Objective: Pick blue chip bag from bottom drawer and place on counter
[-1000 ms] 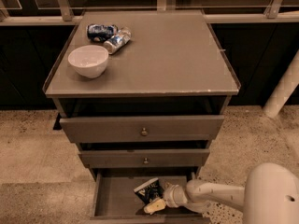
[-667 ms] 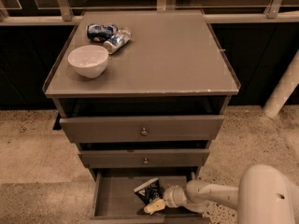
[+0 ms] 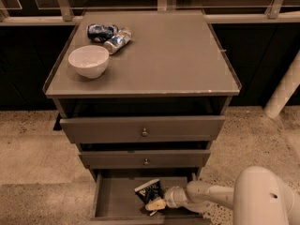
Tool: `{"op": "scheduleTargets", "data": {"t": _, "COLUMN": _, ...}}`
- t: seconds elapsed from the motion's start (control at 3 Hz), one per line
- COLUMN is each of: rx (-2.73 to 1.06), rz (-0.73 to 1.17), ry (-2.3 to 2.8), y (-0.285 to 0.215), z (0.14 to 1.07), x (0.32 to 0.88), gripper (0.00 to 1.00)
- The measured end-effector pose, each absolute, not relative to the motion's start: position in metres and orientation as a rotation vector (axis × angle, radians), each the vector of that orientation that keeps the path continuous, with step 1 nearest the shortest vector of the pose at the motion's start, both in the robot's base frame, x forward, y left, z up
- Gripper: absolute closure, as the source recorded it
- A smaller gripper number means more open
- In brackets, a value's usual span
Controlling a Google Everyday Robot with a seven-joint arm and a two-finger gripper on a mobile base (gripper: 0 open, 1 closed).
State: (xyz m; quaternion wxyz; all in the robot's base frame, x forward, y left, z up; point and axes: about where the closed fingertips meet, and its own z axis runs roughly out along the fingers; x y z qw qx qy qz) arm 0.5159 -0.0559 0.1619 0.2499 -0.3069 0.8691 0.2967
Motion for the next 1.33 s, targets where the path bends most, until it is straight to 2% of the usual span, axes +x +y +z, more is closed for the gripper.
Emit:
{"op": "scheduleTargets", "data": {"t": 1.0, "rx": -0.836, "rz": 0.808, "ry": 2.366, "y": -0.0558, "z": 0.1619, "x": 0.5159, "gripper": 0.88}}
{"op": "scheduleTargets", "data": {"t": 1.33, "rx": -0.867, "rz": 0.828, "ry": 2.363, "y": -0.0505, "z": 0.1671, "x": 0.5125, "gripper": 1.0}}
